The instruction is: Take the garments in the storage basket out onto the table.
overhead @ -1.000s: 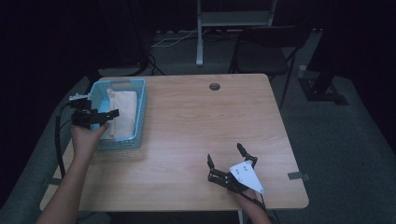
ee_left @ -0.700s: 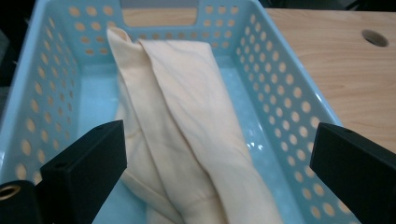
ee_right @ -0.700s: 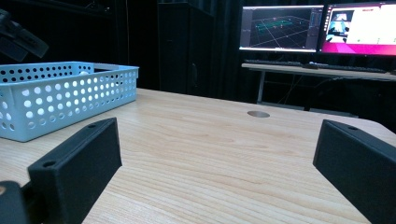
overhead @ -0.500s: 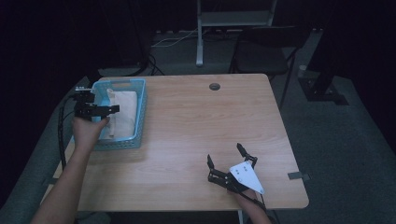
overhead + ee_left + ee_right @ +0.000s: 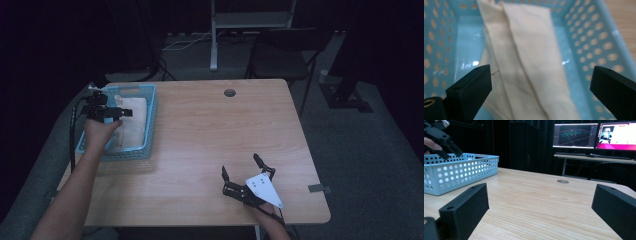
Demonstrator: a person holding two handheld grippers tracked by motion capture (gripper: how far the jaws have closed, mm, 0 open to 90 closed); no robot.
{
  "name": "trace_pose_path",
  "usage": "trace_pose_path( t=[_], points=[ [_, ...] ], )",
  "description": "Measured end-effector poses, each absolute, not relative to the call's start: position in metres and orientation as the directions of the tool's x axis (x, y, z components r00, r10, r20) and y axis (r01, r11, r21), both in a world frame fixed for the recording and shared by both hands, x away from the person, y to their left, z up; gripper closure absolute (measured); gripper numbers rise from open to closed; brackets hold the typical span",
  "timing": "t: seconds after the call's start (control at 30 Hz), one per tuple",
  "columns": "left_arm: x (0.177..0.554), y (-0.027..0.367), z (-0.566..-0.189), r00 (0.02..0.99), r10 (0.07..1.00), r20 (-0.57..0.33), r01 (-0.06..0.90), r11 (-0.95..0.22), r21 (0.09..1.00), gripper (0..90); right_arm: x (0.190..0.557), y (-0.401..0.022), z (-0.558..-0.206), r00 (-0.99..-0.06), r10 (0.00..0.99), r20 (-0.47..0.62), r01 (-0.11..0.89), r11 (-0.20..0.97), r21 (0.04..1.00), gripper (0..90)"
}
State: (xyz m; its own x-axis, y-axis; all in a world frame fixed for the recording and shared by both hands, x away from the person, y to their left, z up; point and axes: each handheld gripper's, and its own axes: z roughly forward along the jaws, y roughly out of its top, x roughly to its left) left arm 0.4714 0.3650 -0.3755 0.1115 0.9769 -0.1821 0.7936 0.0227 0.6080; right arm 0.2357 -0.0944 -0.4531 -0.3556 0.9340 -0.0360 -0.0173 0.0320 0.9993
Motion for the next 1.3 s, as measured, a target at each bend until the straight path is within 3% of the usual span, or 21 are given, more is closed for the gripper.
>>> trace_pose_path(
  t=[0.17,0.23,0.3,0.4,0.47,1.03,1.3],
  points=[
    [0.478,0.366,-0.378,0.107,0.973,-0.205,0.809,0.034,0.587,3.6,0.236,-0.095,-0.453,-0.358,0.933,-0.032,-0.013,0.029,0.999,0.5],
    [0.482,0.361,-0.373,0.119,0.987,-0.108,0.817,-0.036,0.575,3.5,0.236,-0.095,-0.453,-0.358,0.933,-0.031,-0.011,0.029,1.0,0.5],
    [0.485,0.363,-0.367,0.118,0.974,-0.194,0.814,0.017,0.581,3.5,0.236,-0.095,-0.453,-0.359,0.933,-0.033,-0.013,0.03,0.999,0.5],
    [0.492,0.361,-0.367,0.111,0.983,-0.148,0.824,-0.008,0.567,3.5,0.236,-0.095,-0.453,-0.356,0.934,-0.034,-0.015,0.031,0.999,0.5],
    [0.495,0.363,-0.37,0.096,0.979,-0.181,0.826,0.023,0.563,3.5,0.236,-0.095,-0.453,-0.357,0.933,-0.035,-0.015,0.031,0.999,0.5],
    [0.515,0.358,-0.414,0.076,0.986,-0.15,0.91,-0.007,0.414,3.5,0.236,-0.095,-0.453,-0.36,0.932,-0.034,-0.015,0.031,0.999,0.5],
    [0.513,0.352,-0.421,0.091,0.994,-0.054,0.901,-0.059,0.43,2.0,0.236,-0.095,-0.453,-0.362,0.932,-0.034,-0.015,0.031,0.999,0.5]
  ],
)
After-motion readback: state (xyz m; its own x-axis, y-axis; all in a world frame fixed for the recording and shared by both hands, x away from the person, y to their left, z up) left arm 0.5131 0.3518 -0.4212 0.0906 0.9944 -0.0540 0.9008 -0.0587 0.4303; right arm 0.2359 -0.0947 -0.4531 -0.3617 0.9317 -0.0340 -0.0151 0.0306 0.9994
